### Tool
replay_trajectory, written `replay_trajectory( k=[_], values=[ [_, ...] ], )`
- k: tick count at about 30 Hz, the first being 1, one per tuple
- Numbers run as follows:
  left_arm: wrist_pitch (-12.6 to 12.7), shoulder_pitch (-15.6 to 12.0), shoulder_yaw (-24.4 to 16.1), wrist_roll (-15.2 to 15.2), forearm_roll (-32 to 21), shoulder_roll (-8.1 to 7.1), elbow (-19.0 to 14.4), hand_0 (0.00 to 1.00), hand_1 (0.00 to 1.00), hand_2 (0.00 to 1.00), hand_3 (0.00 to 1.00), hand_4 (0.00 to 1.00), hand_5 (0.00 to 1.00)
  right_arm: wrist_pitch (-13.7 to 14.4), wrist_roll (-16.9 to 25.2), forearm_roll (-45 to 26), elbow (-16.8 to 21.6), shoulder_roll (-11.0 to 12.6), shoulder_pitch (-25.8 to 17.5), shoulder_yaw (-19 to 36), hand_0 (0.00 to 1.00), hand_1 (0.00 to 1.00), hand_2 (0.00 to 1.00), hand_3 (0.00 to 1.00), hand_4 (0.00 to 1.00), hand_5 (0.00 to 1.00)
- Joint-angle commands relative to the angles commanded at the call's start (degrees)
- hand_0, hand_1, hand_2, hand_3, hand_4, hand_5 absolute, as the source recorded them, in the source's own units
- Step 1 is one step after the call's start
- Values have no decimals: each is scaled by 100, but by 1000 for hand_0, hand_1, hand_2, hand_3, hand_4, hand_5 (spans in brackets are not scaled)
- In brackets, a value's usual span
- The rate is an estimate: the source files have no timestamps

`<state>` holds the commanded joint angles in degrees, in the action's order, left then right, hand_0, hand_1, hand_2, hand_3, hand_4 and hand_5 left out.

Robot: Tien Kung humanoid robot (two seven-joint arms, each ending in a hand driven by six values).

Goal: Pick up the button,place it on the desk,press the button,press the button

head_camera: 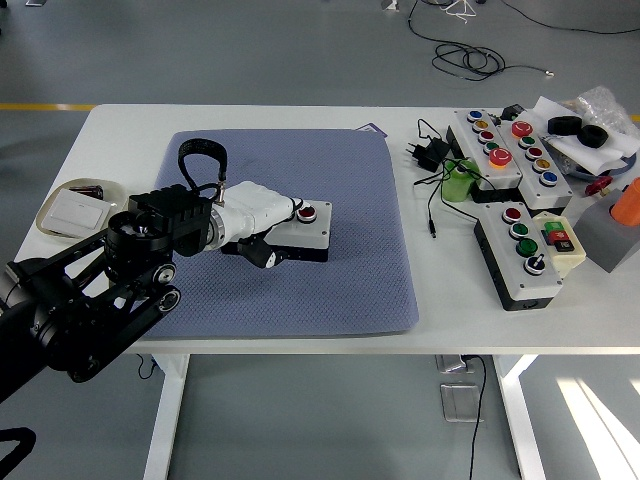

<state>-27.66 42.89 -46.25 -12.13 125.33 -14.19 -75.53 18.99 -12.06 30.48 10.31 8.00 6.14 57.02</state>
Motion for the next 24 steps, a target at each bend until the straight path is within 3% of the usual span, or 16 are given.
replay_trajectory(
  k=[16,21,24],
  values=[
    [-259,-8,116,-49,46,24,143,24,122,136,923,623,207,4,9,4,0,5,28,17,787,797,817,751,412,479],
    [-170,-7,47,-46,49,24,107,24,123,136,922,620,208,5,10,1,0,6,28,16,787,797,817,751,412,479],
    [47,-30,-67,-22,49,7,9,24,123,136,922,620,208,4,10,-2,0,7,23,18,787,797,817,751,412,479]
  ],
)
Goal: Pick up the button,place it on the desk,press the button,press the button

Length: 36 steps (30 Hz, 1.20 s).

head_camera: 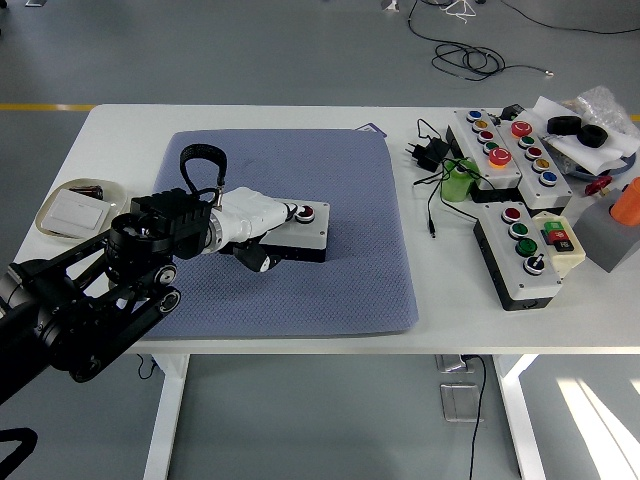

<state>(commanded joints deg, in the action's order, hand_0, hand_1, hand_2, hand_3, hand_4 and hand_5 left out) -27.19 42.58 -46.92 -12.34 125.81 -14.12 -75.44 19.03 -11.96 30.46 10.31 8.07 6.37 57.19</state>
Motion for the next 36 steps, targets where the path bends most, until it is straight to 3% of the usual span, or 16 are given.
replay_trajectory(
  k=[1,6,7,12,13,18,19,24,25,28,30,31,36],
  values=[
    [95,-10,-39,14,19,-8,-45,34,129,144,998,625,205,-1,-1,2,0,1,0,0,787,797,817,751,412,479],
    [565,-69,-246,-7,-147,-51,-314,34,129,144,998,625,205,-2,-1,11,0,1,-5,8,787,797,817,751,412,479],
    [683,-76,-269,-6,-212,-60,-352,31,152,193,998,805,336,-1,-2,11,0,0,-5,9,787,797,817,751,412,479],
    [1543,-124,-336,-78,-636,-86,-456,31,152,193,998,805,336,0,-2,10,0,0,-5,15,787,797,817,751,412,479],
    [1766,-148,-367,-124,-780,-75,-428,381,532,615,998,825,578,0,-6,21,0,-1,-3,19,787,797,817,751,412,479],
    [2827,-209,-479,-110,-1497,-71,-304,381,532,615,998,825,578,1,-3,14,0,-1,-2,18,787,797,817,751,412,479],
    [2969,-224,-513,-74,-1681,-69,-254,695,748,908,998,798,734,0,-3,15,0,-1,-3,19,787,797,817,751,412,479],
    [3289,-289,-571,82,-2861,-66,-76,695,748,908,998,798,734,0,-2,21,0,0,-4,23,787,797,817,751,412,479],
    [3347,-307,-586,123,-3084,-62,-48,802,842,968,998,772,844,-1,-3,26,0,1,-3,24,787,797,817,751,412,479],
    [3652,-409,-664,209,-3829,-59,28,802,842,968,998,772,844,-2,-11,49,0,1,1,38,787,797,817,751,412,479],
    [3713,-443,-678,206,-4298,-63,50,802,842,968,998,772,844,-2,-12,45,0,1,1,38,787,797,817,751,412,479],
    [3750,-474,-686,210,-4442,-68,78,803,843,964,998,773,802,-2,-10,38,0,1,0,35,787,797,817,751,412,479],
    [3907,-634,-746,205,-4632,-77,185,803,843,964,998,773,802,0,-19,54,0,-6,2,40,787,797,817,751,412,479]
  ],
)
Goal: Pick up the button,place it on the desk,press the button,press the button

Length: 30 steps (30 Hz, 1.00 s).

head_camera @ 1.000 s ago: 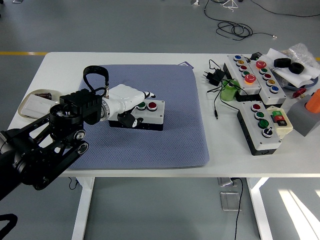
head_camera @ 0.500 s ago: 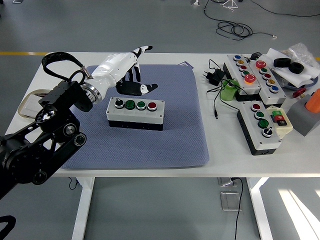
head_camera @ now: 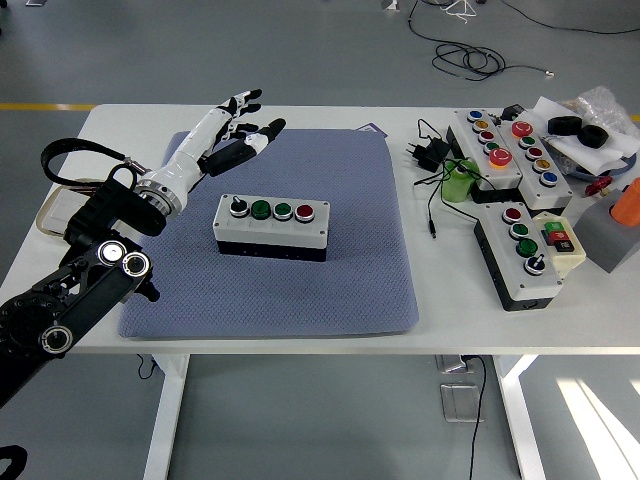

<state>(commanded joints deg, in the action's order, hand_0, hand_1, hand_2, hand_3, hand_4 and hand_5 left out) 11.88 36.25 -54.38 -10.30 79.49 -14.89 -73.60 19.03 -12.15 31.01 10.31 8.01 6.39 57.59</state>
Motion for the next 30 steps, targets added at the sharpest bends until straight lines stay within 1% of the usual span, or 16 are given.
replay_trajectory(
  k=[1,5,8,11,13,30],
  values=[
    [18,-11,-9,-3,4,2,4,810,849,958,976,766,801,0,0,0,0,-1,0,-1,787,797,817,751,412,479],
    [136,-73,-86,32,-70,-6,59,810,849,958,976,766,801,0,4,-4,0,-8,-3,-10,787,797,817,751,412,479],
    [163,-86,-107,48,-120,-10,70,811,849,954,976,747,800,2,6,-10,0,-10,-2,-10,787,797,817,751,412,479],
    [254,-91,-150,89,-275,-9,115,811,849,954,976,747,800,2,4,0,0,-9,5,-5,787,797,817,751,412,479],
    [255,-88,-152,96,-305,-10,123,810,849,954,976,732,792,2,3,-8,0,-10,6,-9,787,797,817,751,412,479],
    [168,-156,-65,12,-350,-3,222,806,853,959,986,721,790,-9,9,-12,0,-4,-12,-37,787,797,817,751,412,479]
  ],
)
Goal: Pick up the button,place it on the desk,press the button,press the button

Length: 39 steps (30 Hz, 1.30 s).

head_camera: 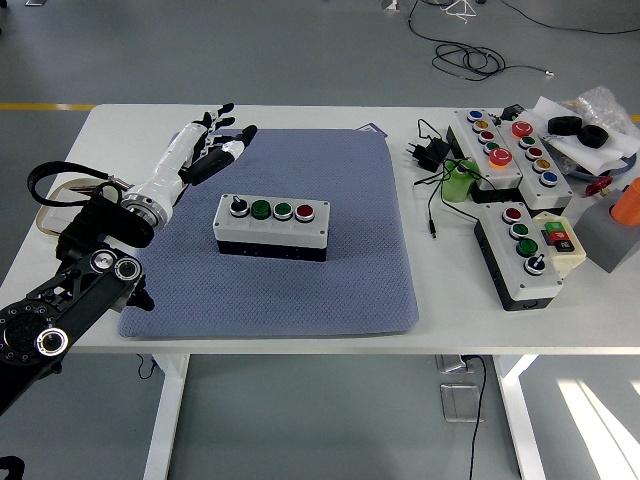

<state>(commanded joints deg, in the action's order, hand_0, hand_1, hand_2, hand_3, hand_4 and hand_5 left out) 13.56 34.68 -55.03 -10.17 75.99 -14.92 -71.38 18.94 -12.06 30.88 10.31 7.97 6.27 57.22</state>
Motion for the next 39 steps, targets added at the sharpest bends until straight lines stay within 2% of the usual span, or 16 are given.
replay_trajectory(
  k=[5,24,25,30,31,39],
  values=[
    [-157,28,1,-61,-333,5,36,805,857,966,996,719,794,10,-4,-5,0,0,-2,-4,787,797,817,751,412,479],
    [-221,63,10,-119,-679,-20,226,814,875,988,998,722,819,8,-24,-19,0,-4,1,-32,787,797,817,751,412,479],
    [-222,61,12,-123,-706,-21,237,824,890,995,998,717,904,7,-25,-15,0,-5,3,-32,787,797,817,751,412,479],
    [-224,44,16,-149,-862,-23,281,824,890,995,998,717,904,2,-23,0,0,-1,9,-18,787,797,817,751,412,479],
    [-221,44,15,-149,-873,-22,283,829,898,997,998,697,978,1,-22,2,0,0,9,-18,787,797,817,751,412,479],
    [-219,51,24,-167,-935,-16,296,832,897,998,998,684,998,1,-19,-3,0,4,20,-14,787,797,817,751,412,479]
  ],
)
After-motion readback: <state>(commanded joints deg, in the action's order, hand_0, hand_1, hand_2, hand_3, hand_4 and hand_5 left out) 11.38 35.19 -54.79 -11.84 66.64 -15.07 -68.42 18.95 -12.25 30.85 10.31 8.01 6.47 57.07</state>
